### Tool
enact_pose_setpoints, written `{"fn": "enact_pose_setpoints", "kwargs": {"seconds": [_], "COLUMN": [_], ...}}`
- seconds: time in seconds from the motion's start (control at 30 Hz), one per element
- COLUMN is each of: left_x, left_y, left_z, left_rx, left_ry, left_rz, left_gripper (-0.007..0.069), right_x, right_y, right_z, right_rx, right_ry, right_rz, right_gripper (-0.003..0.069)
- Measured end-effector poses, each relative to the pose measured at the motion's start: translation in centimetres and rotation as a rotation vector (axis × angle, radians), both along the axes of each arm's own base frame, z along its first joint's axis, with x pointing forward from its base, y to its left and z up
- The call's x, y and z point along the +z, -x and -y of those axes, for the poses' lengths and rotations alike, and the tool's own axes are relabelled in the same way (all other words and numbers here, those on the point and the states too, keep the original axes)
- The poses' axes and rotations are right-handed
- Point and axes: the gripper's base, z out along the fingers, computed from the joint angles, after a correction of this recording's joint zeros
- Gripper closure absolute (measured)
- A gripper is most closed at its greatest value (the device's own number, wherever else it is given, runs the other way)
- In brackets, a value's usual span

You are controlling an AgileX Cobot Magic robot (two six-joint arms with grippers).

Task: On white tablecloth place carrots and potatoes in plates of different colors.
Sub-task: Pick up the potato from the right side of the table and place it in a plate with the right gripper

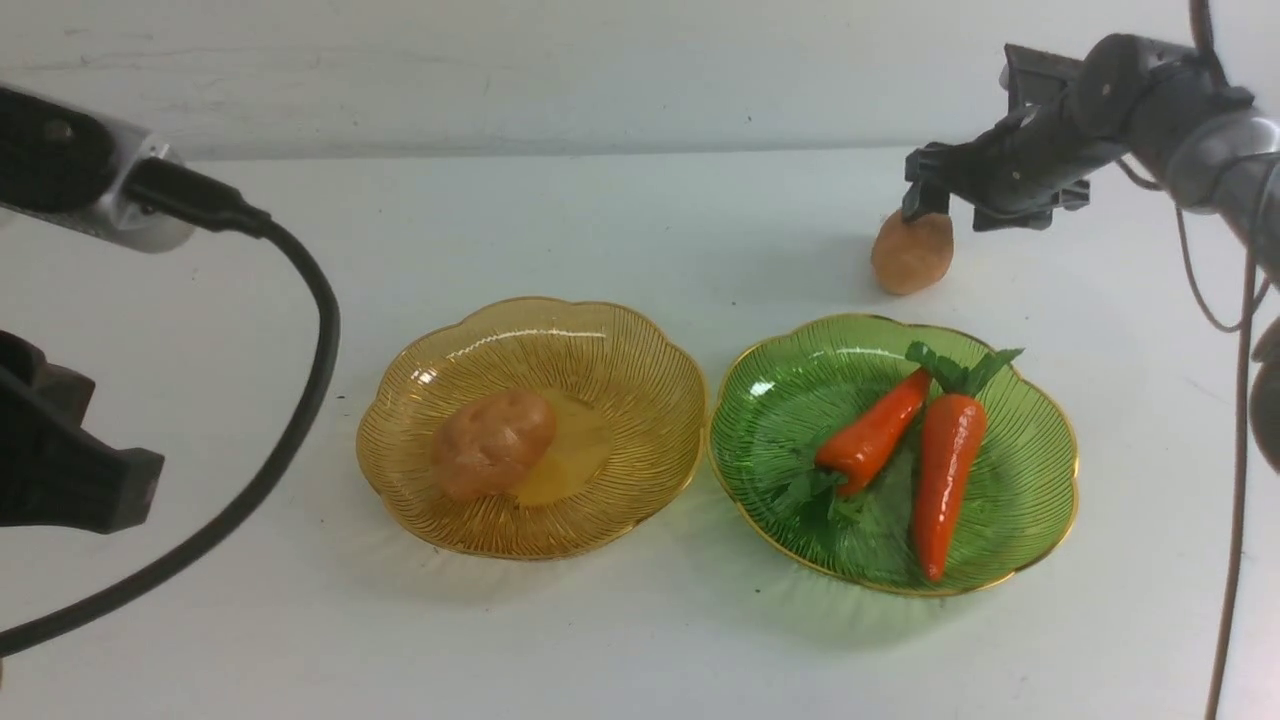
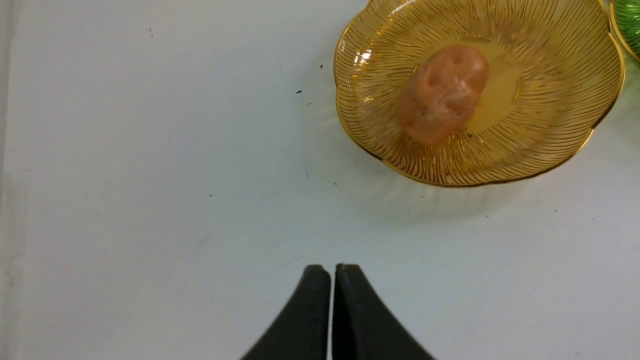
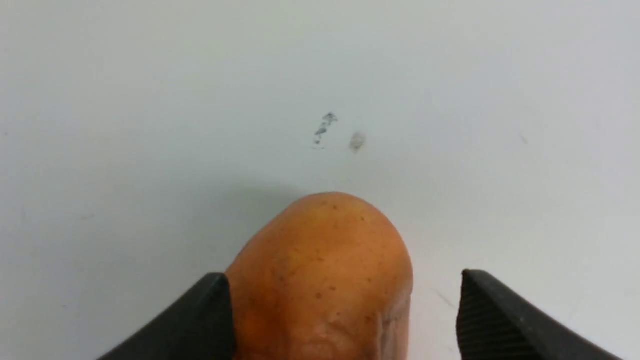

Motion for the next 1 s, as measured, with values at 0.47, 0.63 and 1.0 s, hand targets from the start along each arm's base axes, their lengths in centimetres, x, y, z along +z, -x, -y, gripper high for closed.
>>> {"fn": "enact_pose_setpoints", "kwargs": {"seconds": [0.47, 0.63, 1.0], "left_x": [0.0, 0.0, 0.0], "left_y": [0.0, 0.0, 0.0], "left_z": [0.0, 0.0, -0.1], "left_rx": [0.005, 0.006, 0.017], "left_ry": [0.005, 0.005, 0.009], "left_rz": [0.0, 0.0, 0.005], "left_gripper": [0.0628, 0.0628, 0.0628], "right_x": [-2.4, -2.3, 11.2], "right_y": [-0.3, -0.2, 2.9], "right_z": [-1.5, -1.6, -2.3], "right_rx": [-0.012, 0.007, 0.134], "right_ry": [-0.194, -0.169, -0.114], "right_rz": [-0.048, -0.04, 0.064], "right_gripper": [0.0118, 0.0157, 0.0157]}}
